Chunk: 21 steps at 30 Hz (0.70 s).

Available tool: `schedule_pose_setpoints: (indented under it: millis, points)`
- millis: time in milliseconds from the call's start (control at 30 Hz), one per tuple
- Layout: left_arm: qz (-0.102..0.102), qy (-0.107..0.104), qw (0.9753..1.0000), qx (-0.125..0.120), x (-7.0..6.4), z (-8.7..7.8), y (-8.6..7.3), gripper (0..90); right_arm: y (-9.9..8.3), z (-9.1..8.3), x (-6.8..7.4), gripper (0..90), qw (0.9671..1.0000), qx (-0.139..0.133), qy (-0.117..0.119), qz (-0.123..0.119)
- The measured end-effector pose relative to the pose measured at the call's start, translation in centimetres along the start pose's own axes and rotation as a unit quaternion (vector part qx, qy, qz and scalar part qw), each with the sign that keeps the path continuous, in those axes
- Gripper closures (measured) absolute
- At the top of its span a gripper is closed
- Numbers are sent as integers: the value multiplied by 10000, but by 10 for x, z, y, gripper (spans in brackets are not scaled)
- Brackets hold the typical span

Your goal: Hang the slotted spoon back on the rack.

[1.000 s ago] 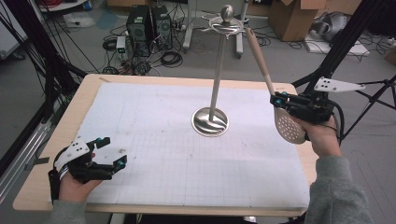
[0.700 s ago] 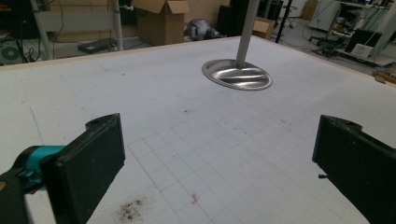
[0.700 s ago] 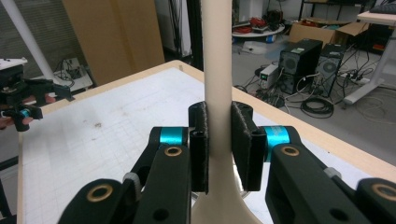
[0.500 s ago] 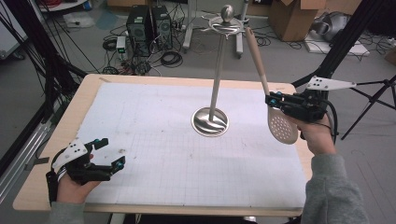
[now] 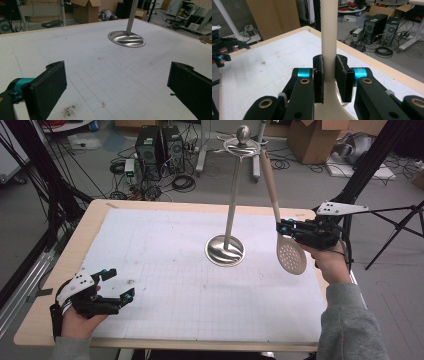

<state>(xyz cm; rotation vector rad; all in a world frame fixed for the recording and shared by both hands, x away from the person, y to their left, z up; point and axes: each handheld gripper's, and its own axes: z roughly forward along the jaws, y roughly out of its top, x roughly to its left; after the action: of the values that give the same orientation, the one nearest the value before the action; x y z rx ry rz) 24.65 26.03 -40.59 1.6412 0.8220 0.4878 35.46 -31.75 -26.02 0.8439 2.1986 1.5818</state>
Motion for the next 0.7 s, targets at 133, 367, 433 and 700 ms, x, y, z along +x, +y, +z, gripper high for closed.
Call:
schedule_pose_setpoints:
  millis: [133, 367, 433, 700]
  points:
    - [17, 2, 10000, 4, 0, -1, 0, 28, 0, 6, 2, 782, 10000, 57, 27, 23]
    - [5, 35, 10000, -24, 0, -3, 0, 28, 1, 16, 3, 782, 9999, 110, 66, -5]
    - [3, 36, 10000, -24, 0, -4, 0, 28, 1, 19, 3, 782, 9999, 154, 68, 8]
    - [5, 60, 10000, -52, 0, -7, 0, 28, 1, 25, 3, 782, 9998, 176, 54, 5]
